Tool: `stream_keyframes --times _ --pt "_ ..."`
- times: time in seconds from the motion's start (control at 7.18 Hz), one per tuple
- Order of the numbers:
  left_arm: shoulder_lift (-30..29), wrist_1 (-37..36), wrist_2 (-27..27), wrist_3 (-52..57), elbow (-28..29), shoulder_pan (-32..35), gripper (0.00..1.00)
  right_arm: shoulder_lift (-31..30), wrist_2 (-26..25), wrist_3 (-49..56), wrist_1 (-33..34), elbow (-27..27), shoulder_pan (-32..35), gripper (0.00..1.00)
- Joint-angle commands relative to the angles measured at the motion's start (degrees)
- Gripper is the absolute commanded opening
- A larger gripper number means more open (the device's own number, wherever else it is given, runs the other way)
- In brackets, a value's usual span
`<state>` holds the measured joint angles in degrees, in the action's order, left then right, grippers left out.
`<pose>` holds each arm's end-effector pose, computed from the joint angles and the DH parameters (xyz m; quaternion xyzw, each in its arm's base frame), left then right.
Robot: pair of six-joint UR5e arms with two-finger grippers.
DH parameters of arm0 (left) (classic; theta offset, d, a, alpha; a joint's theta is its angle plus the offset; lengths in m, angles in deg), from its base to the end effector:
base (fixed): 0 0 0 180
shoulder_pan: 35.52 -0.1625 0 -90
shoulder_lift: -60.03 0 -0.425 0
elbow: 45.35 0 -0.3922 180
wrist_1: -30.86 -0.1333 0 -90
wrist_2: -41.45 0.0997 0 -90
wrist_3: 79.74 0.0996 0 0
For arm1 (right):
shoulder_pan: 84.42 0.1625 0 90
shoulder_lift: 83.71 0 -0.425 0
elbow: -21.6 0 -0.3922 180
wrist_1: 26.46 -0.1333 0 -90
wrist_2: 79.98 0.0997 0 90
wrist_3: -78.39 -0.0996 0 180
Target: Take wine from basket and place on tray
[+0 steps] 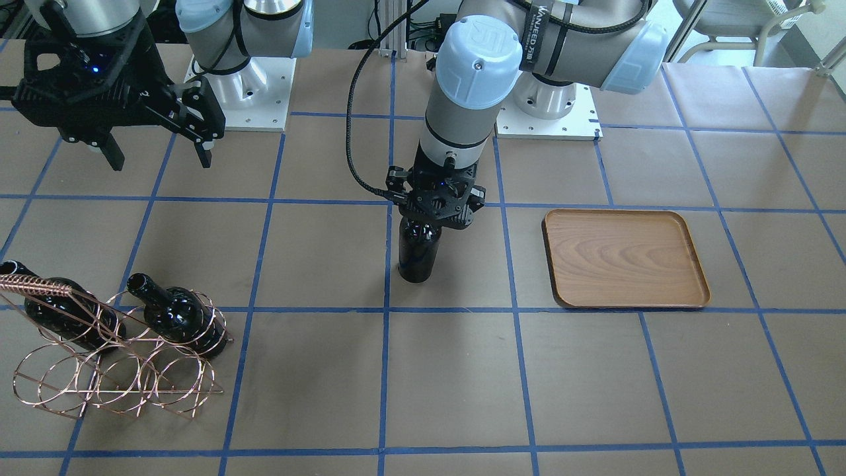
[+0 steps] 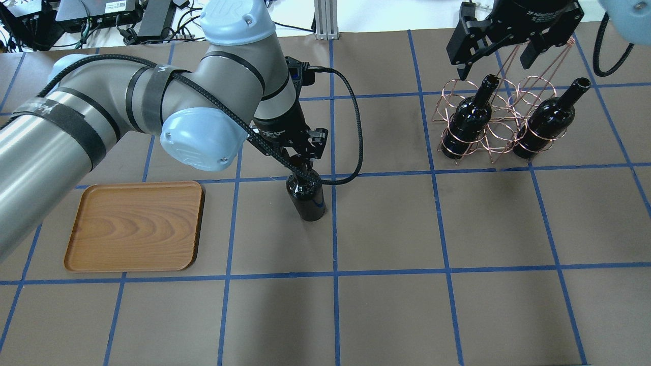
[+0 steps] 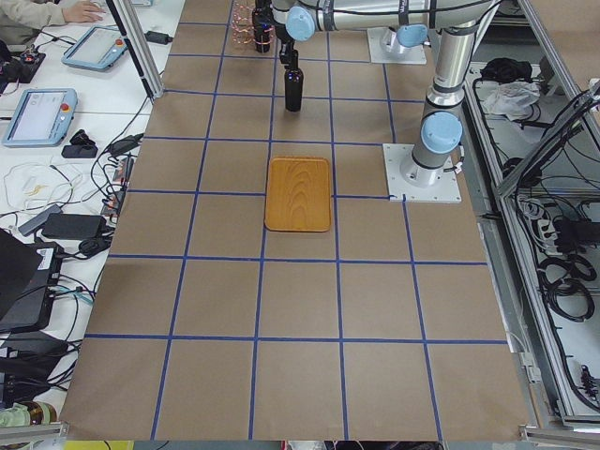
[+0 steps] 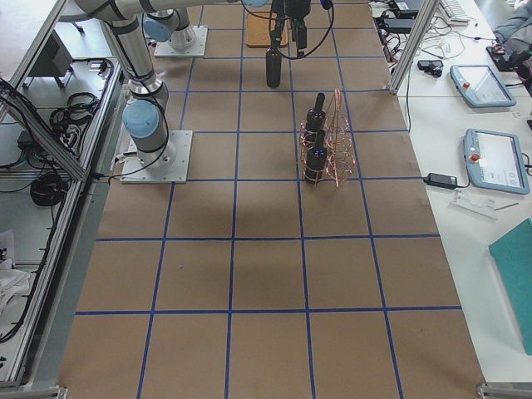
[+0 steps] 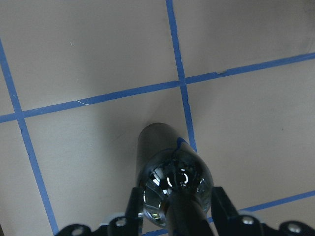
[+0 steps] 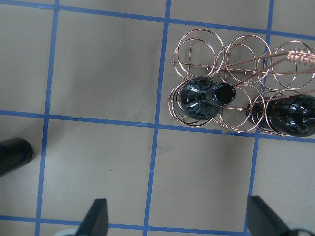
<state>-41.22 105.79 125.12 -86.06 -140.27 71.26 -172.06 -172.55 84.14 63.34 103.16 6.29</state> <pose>-0.2991 -0.4920 0.3692 -0.0905 -0.9943 -0.0204 0.0522 0.1352 -0.5105 0.5463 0.0550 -0.9966 0.0564 0.0249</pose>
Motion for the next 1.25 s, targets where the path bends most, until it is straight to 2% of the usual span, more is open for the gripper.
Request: stream_keyframes --times 0.0,0.14,0.28,0.42,0.56,0.84,0.97,1.11 --pt "0.0 0.1 -0.1 0.0 0.0 0.1 0.23 -0.1 0.3 -0.2 0.1 0.1 -0.1 1.00" --pt "0.0 0.1 -0.2 0.0 0.0 0.1 0.32 -0.1 0.3 -0.2 0.4 0.1 -0.1 1.00" --pt "0.0 0.0 -0.2 -0.1 0.1 0.1 0.51 -0.1 0.4 -0.3 0.4 0.1 0.0 1.00" --pt "0.0 0.0 -0.2 -0.1 0.2 0.1 0.85 -0.1 0.4 -0.3 0.3 0.2 0.1 1.00" --pt "0.0 -0.1 -0.2 0.0 0.3 0.1 0.90 -0.1 0.4 -0.3 0.4 0.2 0.1 1.00" --pt "0.0 0.1 -0.2 0.0 0.3 0.3 0.92 -0.1 0.4 -0.3 0.4 0.1 0.1 1.00" --pt "0.0 0.2 -0.2 -0.1 0.2 1.0 0.91 -0.1 0.4 -0.4 0.4 0.2 0.1 1.00" --pt "0.0 0.3 0.0 -0.3 0.0 1.7 0.80 -0.2 0.5 -0.6 0.4 0.1 0.1 1.00"
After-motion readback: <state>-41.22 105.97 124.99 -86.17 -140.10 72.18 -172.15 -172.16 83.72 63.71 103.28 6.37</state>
